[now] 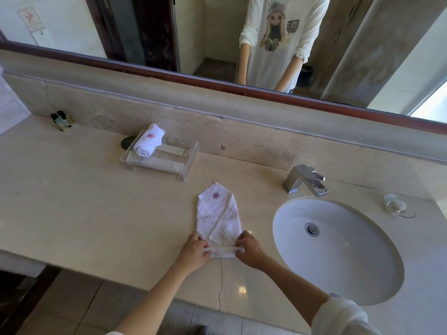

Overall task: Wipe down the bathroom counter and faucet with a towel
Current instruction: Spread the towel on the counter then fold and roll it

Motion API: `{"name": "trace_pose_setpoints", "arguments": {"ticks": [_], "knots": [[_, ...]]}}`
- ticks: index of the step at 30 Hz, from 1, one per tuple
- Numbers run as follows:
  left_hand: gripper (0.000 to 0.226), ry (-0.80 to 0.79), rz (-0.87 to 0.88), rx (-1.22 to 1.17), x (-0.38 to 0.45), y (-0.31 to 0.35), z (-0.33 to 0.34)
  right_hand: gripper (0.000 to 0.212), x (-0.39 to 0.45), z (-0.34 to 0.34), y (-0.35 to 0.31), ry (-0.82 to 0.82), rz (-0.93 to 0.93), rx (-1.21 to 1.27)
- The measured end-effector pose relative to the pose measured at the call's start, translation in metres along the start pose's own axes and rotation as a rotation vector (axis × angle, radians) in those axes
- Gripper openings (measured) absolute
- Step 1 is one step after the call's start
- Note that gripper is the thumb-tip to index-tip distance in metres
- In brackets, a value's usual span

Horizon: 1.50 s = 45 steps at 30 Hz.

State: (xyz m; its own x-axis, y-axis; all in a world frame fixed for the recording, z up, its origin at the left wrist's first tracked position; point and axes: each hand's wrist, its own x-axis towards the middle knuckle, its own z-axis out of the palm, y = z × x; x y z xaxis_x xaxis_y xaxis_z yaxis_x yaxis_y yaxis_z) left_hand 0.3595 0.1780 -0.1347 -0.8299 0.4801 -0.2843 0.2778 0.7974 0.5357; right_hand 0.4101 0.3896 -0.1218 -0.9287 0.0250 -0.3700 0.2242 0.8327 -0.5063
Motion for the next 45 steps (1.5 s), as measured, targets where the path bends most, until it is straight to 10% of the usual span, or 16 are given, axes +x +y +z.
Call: {"name": "trace_pose_setpoints", "arguments": {"ticks": [10, 15, 20, 29, 33, 38, 45], "knots": [[0.028, 0.138, -0.264, -0.494, 0.042, -0.005, -0.014, 0.021, 0.034, -0.018, -0.017, 0.090, 0.370, 0.387], [0.017, 0.150, -0.185, -0.225, 0.043, -0.010, -0.010, 0.023, 0.037, -0.013, -0.009, 0.088, 0.320, 0.352], [0.066, -0.038, 0.119, 0.115, 0.043, -0.011, -0.007, 0.010, 0.040, -0.017, -0.005, 0.066, 0.359, 0.415], [0.042, -0.095, 0.034, -0.096, 0.041, -0.001, -0.014, 0.033, 0.030, -0.034, 0.006, 0.030, 0.310, 0.620], [0.047, -0.235, -0.042, -0.339, 0.032, 0.005, -0.006, 0.018, 0.026, -0.034, 0.005, -0.105, 0.244, 0.443], [0.024, 0.084, -0.234, -0.213, 0.035, 0.021, -0.002, 0.033, 0.028, -0.019, -0.008, -0.152, 0.049, -0.308], [0.012, 0.169, -0.229, -0.119, 0.049, 0.043, 0.005, 0.006, 0.015, -0.012, -0.001, -0.087, -0.047, -0.239]]}}
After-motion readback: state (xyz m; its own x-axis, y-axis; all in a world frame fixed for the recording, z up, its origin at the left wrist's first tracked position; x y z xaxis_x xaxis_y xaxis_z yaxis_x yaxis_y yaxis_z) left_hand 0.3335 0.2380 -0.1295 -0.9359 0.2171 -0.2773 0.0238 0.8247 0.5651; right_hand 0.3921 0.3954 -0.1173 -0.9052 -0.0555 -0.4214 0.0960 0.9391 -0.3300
